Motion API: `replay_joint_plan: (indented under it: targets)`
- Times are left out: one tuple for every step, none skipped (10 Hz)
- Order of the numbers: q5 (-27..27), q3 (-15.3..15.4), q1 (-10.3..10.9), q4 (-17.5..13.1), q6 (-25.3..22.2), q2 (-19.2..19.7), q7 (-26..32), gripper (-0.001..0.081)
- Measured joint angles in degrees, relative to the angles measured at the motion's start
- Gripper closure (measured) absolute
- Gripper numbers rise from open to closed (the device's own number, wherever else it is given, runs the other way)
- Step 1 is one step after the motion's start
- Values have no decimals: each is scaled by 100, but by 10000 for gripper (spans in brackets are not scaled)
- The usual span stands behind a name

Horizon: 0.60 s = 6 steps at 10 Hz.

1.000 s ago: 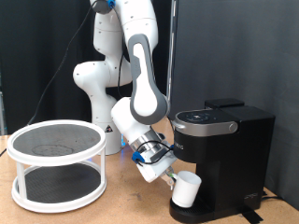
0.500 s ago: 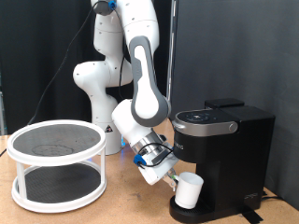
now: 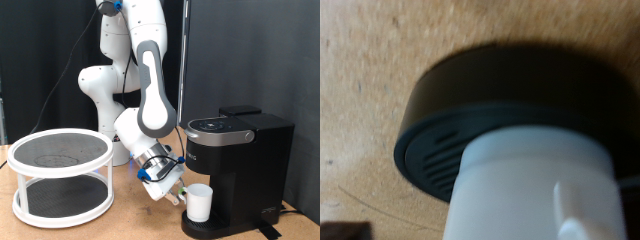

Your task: Make a cup of coffee with the keurig machine

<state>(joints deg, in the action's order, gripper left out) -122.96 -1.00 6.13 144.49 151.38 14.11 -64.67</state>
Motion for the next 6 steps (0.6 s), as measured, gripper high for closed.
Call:
replay_joint_plan:
  targets:
    - [86, -11, -73, 103, -49, -41, -10, 267]
    - [196, -22, -143, 197, -71, -95, -48, 143]
    - [358, -29, -213, 286, -81, -158, -200, 143]
    - [593, -35, -289, 383, -158, -251, -419, 86]
    - [842, -44, -386, 536, -315, -429, -667, 72]
    - [812, -38, -385, 526, -277, -410, -604, 72]
